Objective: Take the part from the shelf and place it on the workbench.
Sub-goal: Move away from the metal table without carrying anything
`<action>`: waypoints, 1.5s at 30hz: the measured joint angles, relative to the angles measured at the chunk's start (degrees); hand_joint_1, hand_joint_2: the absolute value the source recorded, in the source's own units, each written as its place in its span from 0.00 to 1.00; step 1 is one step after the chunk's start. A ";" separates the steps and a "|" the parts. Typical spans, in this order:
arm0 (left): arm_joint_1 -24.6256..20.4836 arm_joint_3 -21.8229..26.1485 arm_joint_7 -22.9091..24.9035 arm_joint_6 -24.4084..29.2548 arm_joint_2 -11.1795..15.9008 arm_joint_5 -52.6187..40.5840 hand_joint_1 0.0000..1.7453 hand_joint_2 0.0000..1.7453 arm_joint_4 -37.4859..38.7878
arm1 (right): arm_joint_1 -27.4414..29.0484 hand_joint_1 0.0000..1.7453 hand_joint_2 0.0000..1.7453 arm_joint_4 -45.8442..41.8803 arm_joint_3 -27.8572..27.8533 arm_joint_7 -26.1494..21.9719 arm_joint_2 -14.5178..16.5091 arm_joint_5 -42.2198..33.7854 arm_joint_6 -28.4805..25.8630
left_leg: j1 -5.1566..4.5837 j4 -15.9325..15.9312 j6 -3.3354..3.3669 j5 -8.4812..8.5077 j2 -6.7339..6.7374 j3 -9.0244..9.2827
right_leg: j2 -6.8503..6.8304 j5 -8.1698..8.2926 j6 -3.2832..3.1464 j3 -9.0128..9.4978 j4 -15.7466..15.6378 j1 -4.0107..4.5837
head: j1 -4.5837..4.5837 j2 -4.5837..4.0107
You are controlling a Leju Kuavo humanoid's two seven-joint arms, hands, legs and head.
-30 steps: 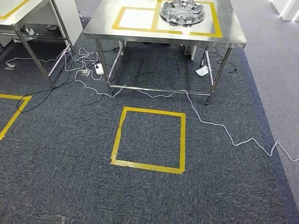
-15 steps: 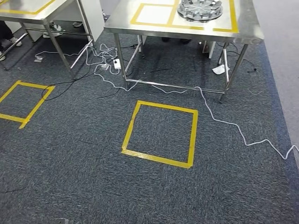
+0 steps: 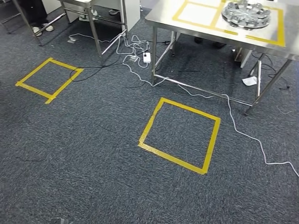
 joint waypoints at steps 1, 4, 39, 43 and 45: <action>-0.04 0.01 0.00 0.01 0.03 0.03 0.00 0.00 0.00 | 0.15 0.00 0.00 0.02 0.10 0.10 0.00 0.07 -0.01 | -0.08 0.02 0.15 0.09 -0.78 -0.13 | 0.47 -1.53 0.01 -1.98 4.07 -0.01 | 0.03 0.00; 0.20 0.01 0.00 0.01 0.05 0.05 0.00 0.00 0.00 | 0.35 0.00 0.00 0.05 0.29 0.18 -0.01 0.15 -0.05 | -0.22 0.11 0.18 0.27 -3.20 -0.14 | 0.95 0.66 -0.27 -2.81 4.55 -0.02 | 0.05 0.00; -0.10 1.68 3.70 -3.02 0.29 -0.68 0.00 0.00 0.04 | 0.06 0.00 0.00 -0.01 0.32 3.21 -2.42 -0.17 -7.04 | 0.05 1.55 -1.36 0.78 -6.40 -1.90 | 5.32 6.46 -0.43 2.20 -8.11 -1.06 | -0.34 0.00; 0.31 1.58 4.09 -2.28 0.81 -1.34 0.00 0.00 0.04 | -0.04 0.00 0.00 -0.01 0.55 3.57 -2.70 0.62 -7.08 | 0.38 1.78 -2.77 1.06 -7.56 -2.94 | 4.00 6.98 -1.49 2.37 -8.96 -0.93 | -0.37 0.00; 0.25 1.53 3.92 -1.75 0.96 -1.39 0.00 0.00 0.04 | 0.02 0.00 0.00 -0.01 0.80 3.91 -2.79 0.93 -7.16 | 0.25 5.57 -3.16 -1.45 -4.89 -4.90 | 2.40 7.29 -2.21 2.37 -9.34 -0.92 | -0.72 0.00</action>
